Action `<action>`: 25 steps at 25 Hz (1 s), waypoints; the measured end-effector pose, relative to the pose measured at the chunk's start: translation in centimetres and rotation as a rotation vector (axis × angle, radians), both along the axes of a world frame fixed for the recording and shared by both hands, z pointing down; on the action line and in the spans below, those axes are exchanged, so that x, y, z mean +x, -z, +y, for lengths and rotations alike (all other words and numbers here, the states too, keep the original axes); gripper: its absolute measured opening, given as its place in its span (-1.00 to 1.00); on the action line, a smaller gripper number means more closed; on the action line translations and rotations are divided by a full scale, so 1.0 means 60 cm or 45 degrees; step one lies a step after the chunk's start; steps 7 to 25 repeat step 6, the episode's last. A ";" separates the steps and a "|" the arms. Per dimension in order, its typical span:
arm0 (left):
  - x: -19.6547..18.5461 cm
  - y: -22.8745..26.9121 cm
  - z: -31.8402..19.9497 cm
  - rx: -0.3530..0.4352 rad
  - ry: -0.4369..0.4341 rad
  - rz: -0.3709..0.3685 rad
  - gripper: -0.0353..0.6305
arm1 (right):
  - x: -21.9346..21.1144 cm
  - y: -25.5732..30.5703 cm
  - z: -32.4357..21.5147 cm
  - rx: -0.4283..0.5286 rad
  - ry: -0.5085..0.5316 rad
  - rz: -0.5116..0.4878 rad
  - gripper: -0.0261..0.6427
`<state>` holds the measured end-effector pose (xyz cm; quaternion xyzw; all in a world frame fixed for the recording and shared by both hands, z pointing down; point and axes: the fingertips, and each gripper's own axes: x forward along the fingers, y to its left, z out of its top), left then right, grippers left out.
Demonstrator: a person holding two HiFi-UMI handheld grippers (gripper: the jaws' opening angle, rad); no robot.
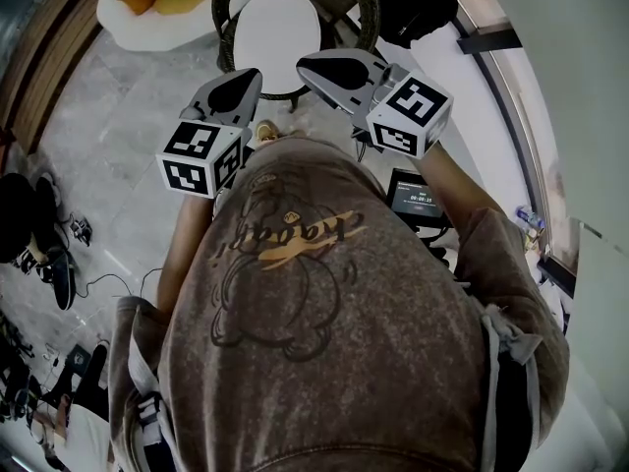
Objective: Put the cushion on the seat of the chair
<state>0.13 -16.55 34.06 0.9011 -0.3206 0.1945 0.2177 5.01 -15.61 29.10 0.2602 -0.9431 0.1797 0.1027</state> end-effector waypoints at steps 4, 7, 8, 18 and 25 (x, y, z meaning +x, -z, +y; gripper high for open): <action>-0.001 -0.006 -0.003 -0.009 -0.005 0.001 -0.88 | -0.002 -0.003 -0.005 -0.005 0.005 0.006 -0.86; -0.001 -0.008 -0.005 -0.012 -0.006 0.000 -0.88 | -0.002 -0.005 -0.008 -0.007 0.005 0.009 -0.86; -0.001 -0.008 -0.005 -0.012 -0.006 0.000 -0.88 | -0.002 -0.005 -0.008 -0.007 0.005 0.009 -0.86; -0.001 -0.008 -0.005 -0.012 -0.006 0.000 -0.88 | -0.002 -0.005 -0.008 -0.007 0.005 0.009 -0.86; -0.001 -0.008 -0.005 -0.012 -0.006 0.000 -0.88 | -0.002 -0.005 -0.008 -0.007 0.005 0.009 -0.86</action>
